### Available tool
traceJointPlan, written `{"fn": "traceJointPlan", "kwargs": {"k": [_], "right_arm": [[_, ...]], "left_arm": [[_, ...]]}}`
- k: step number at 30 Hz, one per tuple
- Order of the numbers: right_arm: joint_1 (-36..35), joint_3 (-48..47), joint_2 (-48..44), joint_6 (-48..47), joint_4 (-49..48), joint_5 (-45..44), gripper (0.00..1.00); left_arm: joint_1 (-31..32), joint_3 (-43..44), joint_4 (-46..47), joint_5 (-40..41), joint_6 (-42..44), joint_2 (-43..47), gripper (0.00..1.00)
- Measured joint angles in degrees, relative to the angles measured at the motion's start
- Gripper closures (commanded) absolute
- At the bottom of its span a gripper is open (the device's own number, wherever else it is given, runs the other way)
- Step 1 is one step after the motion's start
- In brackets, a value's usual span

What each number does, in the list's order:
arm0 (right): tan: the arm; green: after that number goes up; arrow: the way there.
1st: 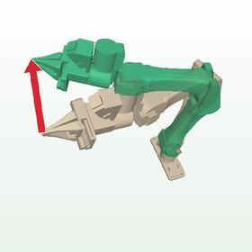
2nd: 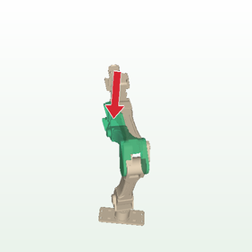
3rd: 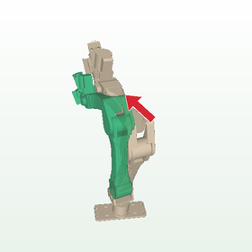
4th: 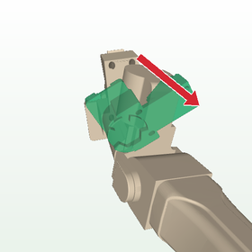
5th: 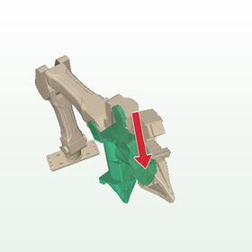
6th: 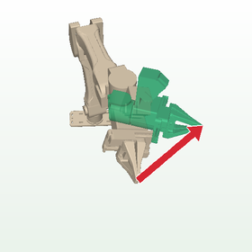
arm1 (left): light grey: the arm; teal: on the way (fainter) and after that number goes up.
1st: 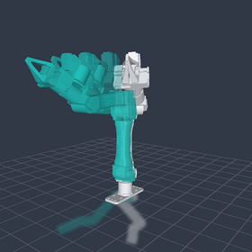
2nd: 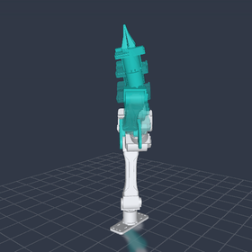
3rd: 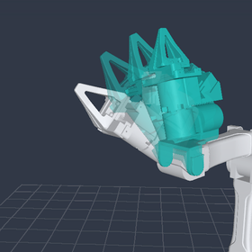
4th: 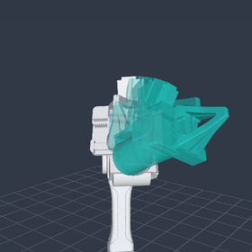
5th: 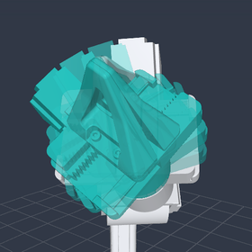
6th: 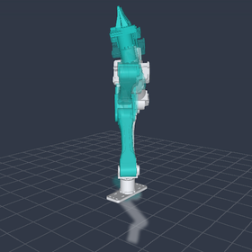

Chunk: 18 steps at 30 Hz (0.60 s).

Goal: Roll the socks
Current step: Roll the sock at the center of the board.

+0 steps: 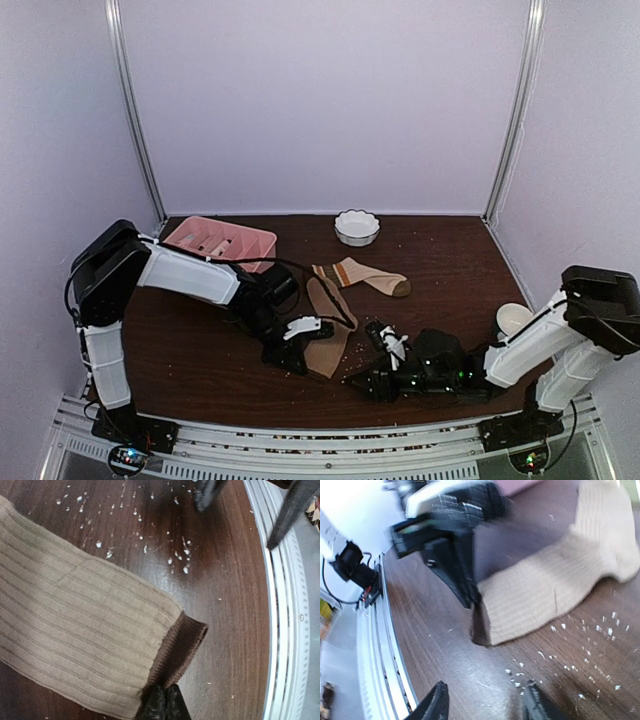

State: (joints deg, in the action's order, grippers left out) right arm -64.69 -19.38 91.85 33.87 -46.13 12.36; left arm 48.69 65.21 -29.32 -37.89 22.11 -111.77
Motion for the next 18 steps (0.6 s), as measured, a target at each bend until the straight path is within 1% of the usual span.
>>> {"fn": "traceJointPlan", "kwargs": {"k": [1, 3, 4, 6, 8, 12, 14, 16, 18], "right_arm": [[-1.8, 0.4, -2.1, -1.9, 1.0, -3.4, 0.38], [-6.1, -0.3, -6.4, -7.1, 4.6, -10.7, 0.05], [-8.2, -1.2, -7.9, -9.2, 6.8, -14.4, 0.0], [-12.0, -3.1, -9.7, -13.5, 10.5, -22.0, 0.0], [-14.8, -4.5, -10.6, -16.0, 13.7, -30.6, 0.0], [-16.7, -5.5, -11.1, -14.1, 20.6, -45.3, 0.0], [-16.7, -4.2, -11.4, -13.7, 20.1, -47.6, 0.0], [-16.7, -2.3, -11.4, -14.9, 18.8, -46.6, 0.0], [-16.9, -3.1, -9.6, -16.1, 20.1, -45.1, 0.01]], "left_arm": [[0.0, 0.6, -0.8, -0.7, -0.2, -0.5, 1.0], [0.0, 1.2, -2.3, -1.6, -0.7, -1.0, 1.0], [0.0, 1.3, -3.0, -2.1, -1.2, -1.2, 1.0], [0.0, 1.7, -4.5, -2.6, -2.0, -1.3, 1.0], [0.0, 2.2, -5.5, -3.0, -2.9, -1.7, 1.0], [0.1, 4.1, -7.1, -4.6, -5.3, -3.7, 1.0], [0.1, 4.8, -7.7, -5.4, -6.5, -4.3, 1.0], [0.1, 5.6, -8.4, -5.9, -7.6, -5.0, 1.0], [0.1, 6.4, -8.9, -6.4, -8.5, -5.8, 1.0]]}}
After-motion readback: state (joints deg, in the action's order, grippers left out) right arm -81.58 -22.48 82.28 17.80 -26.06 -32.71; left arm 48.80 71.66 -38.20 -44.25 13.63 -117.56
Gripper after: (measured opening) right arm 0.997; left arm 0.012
